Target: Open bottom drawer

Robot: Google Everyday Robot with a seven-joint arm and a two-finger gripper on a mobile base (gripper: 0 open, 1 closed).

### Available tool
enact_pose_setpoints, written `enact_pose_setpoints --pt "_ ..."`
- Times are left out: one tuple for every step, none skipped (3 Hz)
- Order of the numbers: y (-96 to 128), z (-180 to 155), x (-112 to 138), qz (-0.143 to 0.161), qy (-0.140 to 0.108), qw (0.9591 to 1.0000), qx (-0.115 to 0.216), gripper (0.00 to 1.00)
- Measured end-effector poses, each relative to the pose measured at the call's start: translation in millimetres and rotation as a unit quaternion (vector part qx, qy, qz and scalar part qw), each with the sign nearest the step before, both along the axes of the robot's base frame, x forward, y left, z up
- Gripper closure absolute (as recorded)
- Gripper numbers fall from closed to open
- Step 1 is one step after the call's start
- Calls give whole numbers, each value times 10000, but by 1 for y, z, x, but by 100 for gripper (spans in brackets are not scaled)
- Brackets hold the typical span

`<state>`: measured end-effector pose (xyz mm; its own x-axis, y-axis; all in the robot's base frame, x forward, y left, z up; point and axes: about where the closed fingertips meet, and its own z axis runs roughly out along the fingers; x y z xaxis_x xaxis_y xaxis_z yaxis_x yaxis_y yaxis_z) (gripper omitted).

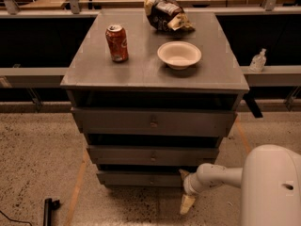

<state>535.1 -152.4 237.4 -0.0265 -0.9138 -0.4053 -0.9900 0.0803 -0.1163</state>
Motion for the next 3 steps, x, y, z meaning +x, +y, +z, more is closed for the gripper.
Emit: enact_pose_setpoints --pt "1 25 -28 -158 192 9997 35 0" --pt "0 29 -31 -151 204 9997 67 0" --pt "1 25 -23 -73 143 9998 64 0"
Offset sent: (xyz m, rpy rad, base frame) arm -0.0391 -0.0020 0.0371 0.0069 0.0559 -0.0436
